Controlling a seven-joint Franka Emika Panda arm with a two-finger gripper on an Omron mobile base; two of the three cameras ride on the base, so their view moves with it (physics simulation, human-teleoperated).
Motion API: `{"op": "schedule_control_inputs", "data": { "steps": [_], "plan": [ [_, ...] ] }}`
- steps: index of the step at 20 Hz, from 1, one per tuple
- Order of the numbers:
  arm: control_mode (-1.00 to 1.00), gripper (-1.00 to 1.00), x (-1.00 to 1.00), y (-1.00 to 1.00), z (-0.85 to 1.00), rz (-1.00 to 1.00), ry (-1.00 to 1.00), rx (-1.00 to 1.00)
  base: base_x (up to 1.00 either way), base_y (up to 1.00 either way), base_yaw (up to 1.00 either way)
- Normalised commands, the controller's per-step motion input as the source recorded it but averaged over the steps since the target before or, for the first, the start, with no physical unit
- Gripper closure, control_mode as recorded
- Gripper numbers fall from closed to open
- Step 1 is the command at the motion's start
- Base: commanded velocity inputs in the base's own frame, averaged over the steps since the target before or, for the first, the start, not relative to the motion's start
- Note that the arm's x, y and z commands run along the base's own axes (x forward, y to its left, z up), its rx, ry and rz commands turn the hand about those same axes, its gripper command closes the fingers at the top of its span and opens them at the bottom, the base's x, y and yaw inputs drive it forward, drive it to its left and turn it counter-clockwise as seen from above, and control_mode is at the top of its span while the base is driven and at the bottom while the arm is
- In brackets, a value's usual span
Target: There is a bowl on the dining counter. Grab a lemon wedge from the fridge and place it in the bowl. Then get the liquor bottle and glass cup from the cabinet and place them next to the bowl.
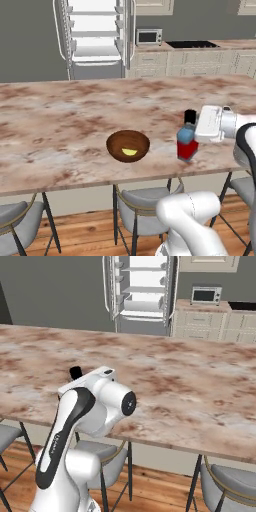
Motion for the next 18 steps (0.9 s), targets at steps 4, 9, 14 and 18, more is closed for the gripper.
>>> {"op": "schedule_control_inputs", "data": {
  "steps": [4,9,14,18],
  "plan": [
    [-1.00,1.00,0.55,-0.10,-0.37,0.11,0.01,0.00,0.00,0.00,0.00],
    [-1.00,1.00,0.74,-0.06,-0.31,0.21,0.03,0.00,0.00,0.00,0.00],
    [-1.00,1.00,0.73,0.00,-0.26,0.19,0.01,0.00,0.00,0.00,0.00],
    [-1.00,1.00,0.52,-0.07,-0.23,0.13,0.00,0.00,0.00,0.00,0.00]
  ]
}}
